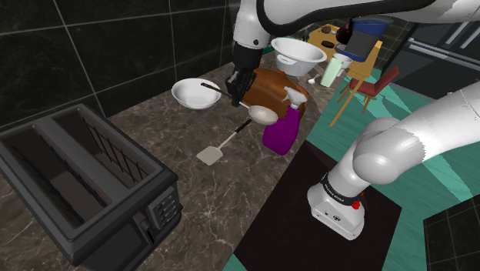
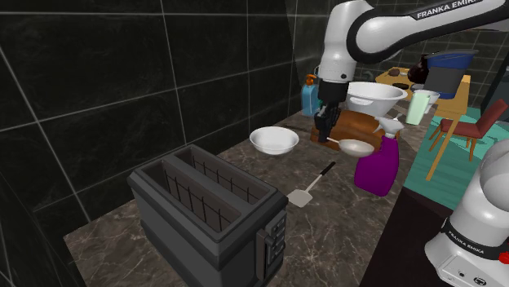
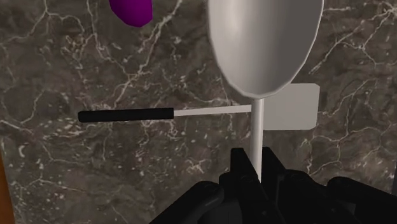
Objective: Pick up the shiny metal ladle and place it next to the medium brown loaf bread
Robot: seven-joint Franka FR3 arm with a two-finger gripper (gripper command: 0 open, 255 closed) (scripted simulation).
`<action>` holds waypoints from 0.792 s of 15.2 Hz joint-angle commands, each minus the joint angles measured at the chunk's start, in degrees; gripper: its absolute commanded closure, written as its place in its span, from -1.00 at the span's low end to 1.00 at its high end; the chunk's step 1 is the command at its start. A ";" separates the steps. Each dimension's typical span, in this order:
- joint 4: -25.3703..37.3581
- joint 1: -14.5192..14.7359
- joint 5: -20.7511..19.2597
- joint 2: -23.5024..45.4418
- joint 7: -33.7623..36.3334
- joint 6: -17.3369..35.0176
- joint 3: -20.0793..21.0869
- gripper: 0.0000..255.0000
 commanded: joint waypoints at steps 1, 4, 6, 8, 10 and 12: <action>-1.18 -0.03 0.05 0.48 -0.28 1.65 0.10 1.00; -3.00 0.04 0.25 1.08 -0.52 4.06 0.37 1.00; -4.16 0.08 0.38 1.55 -0.67 5.69 0.55 1.00; -5.27 0.12 0.50 2.09 -0.83 7.33 0.74 1.00; -6.34 0.16 0.62 2.69 -0.97 9.00 0.93 1.00; -7.37 0.20 0.73 3.36 -1.12 10.68 1.13 1.00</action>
